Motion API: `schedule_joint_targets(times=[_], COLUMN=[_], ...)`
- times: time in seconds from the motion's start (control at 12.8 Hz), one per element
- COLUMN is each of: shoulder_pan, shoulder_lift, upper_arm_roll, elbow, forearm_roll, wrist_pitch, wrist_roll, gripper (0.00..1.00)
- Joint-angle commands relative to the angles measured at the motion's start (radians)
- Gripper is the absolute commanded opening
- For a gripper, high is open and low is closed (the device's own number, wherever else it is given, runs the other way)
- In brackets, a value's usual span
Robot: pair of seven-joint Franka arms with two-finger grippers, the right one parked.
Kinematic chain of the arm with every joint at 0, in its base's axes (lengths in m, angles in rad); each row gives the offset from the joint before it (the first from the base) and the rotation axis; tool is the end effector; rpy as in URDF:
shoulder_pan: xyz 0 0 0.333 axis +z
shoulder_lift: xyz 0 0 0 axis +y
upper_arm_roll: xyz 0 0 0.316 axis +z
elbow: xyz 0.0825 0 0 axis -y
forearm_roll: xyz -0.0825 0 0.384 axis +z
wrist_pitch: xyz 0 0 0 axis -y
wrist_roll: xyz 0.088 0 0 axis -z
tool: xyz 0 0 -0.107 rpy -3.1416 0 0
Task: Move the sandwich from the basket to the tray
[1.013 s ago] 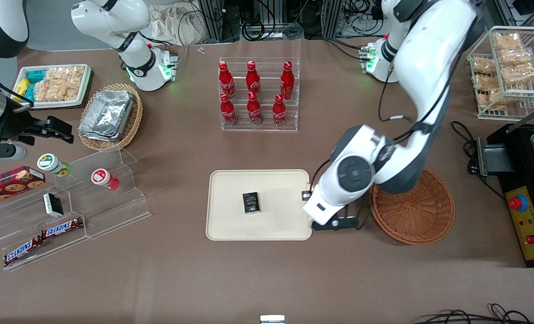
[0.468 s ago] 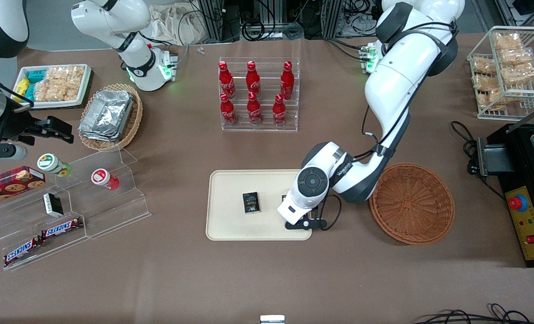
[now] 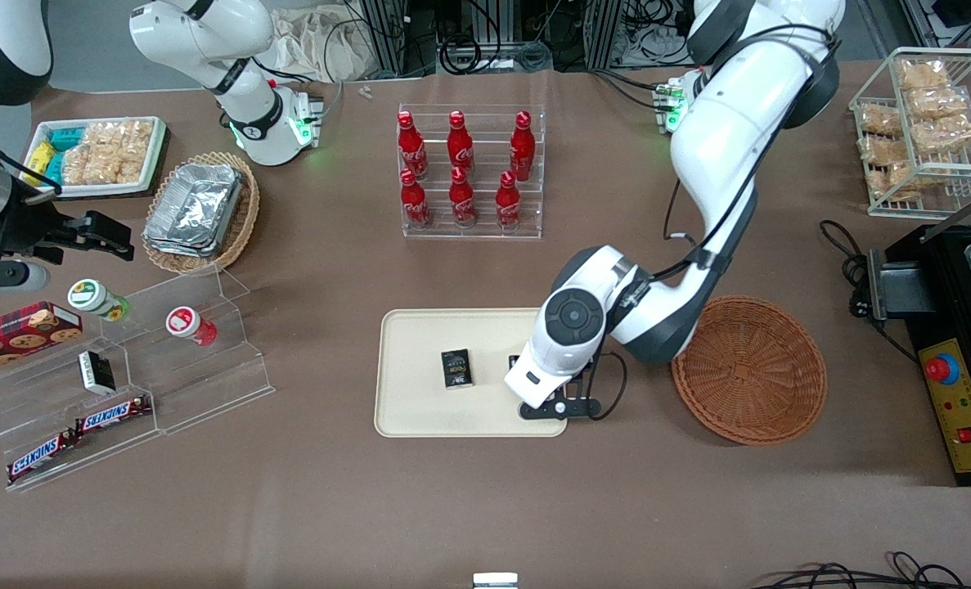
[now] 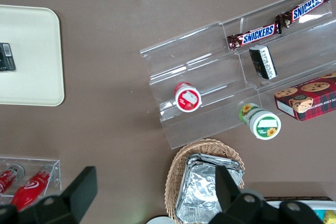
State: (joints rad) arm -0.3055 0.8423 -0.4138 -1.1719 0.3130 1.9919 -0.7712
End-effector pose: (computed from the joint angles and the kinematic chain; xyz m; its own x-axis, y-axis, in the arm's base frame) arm 0.6403 -0.4120 0.3138 0.9979 0.0618 0.0190 0.0611 -0.9974 0.0392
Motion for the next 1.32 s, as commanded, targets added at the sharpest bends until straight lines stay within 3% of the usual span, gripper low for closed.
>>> schedule_joint_targets(times=[0.0, 0.23, 0.31, 0.55, 0.78, 1.01, 1.25], shoulder_pan=[0.136, 0.244, 0.271, 0.406, 0.552, 0.693, 0.701], shoulder_lift=[-0.306, -0.604, -0.679, -0.798, -0.865, -0.826, -0.766], upper_arm_roll=[0.000, -0.003, 0.000, 0.003, 0.003, 0.003, 0.003], elbow=[-0.281, -0.539, -0.584, -0.594, -0.580, -0.470, -0.419], forearm_roll=[0.006, -0.023, -0.073, -0.175, -0.268, -0.385, -0.384], wrist_pitch=[-0.013, -0.015, -0.024, -0.140, -0.241, -0.317, -0.326], wrist_roll=[-0.019, -0.010, -0.010, 0.113, 0.309, 0.453, 0.510], gripper=[1.00, 1.00, 1.00, 1.00, 1.00, 1.00, 1.00])
